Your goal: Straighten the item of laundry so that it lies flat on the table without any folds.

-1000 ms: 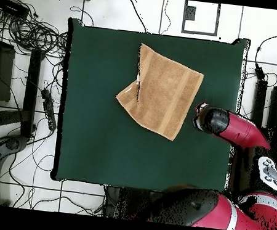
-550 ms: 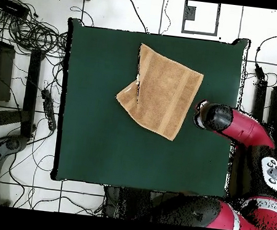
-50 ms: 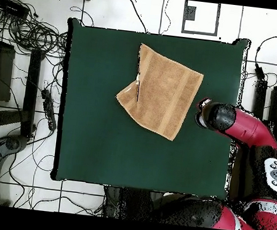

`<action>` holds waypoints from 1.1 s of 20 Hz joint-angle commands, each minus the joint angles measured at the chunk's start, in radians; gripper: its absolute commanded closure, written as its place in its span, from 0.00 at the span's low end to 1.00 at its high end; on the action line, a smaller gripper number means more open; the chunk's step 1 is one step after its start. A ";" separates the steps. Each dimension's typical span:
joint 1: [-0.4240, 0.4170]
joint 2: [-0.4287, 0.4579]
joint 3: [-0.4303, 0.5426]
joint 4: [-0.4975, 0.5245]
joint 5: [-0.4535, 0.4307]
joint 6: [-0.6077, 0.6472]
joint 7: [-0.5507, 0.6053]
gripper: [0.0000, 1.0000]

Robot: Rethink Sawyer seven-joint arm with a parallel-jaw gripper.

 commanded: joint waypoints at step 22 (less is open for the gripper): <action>0.101 0.133 0.118 -0.031 0.012 0.050 0.010 0.00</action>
